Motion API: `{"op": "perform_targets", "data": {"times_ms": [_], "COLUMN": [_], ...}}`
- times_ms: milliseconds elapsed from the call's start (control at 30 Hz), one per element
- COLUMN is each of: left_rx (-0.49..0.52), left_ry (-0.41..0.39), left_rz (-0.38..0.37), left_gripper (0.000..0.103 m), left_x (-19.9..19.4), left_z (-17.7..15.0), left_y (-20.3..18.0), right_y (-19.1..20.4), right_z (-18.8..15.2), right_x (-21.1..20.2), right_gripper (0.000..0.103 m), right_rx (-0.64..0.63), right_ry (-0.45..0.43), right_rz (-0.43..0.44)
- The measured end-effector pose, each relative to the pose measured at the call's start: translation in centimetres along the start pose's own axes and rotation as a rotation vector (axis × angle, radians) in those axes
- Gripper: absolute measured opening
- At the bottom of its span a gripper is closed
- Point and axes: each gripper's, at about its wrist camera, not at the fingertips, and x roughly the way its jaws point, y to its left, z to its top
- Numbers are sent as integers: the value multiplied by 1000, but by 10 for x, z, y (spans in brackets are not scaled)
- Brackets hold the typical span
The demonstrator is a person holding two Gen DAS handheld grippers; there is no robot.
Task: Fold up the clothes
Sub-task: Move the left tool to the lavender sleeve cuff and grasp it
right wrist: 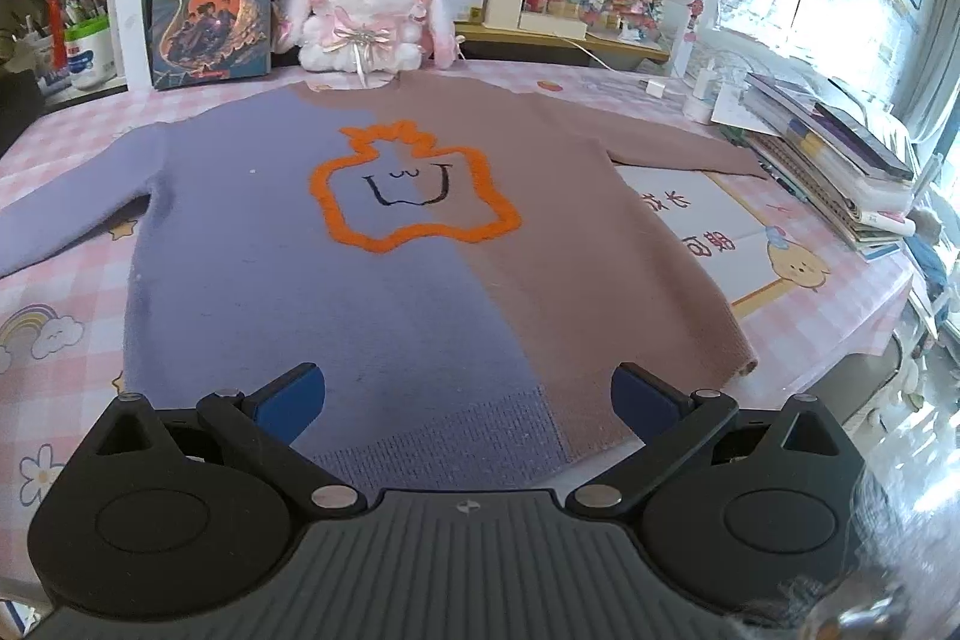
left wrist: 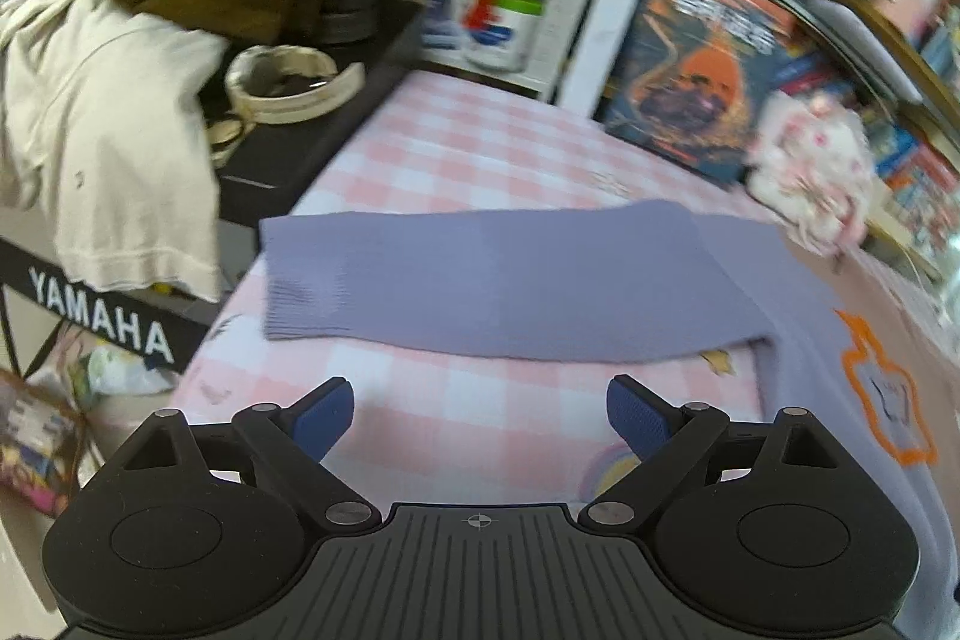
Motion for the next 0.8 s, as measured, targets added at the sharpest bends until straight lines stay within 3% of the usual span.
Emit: {"op": "perform_targets", "data": {"times_ms": [300,433,567,800], "left_rx": [-145,-231,-300,-428], "left_ry": [-53,-95,-130,-129], "left_rz": [47,69,38,-106], "left_gripper": [93,88,86,85], "left_x": [7,9,17,37], "left_z": [5,9,15,24], "left_y": [29,43,50,48], "right_y": [-2,-4,-8,-12], "right_z": [-3,-5,-6,-9], "right_x": [2,3,3,4], "right_gripper": [103,103,103,103], "right_rx": [-11,-24,-23,-31], "right_ry": [26,40,57,81], "right_rz": [-15,-23,-42,-55]}}
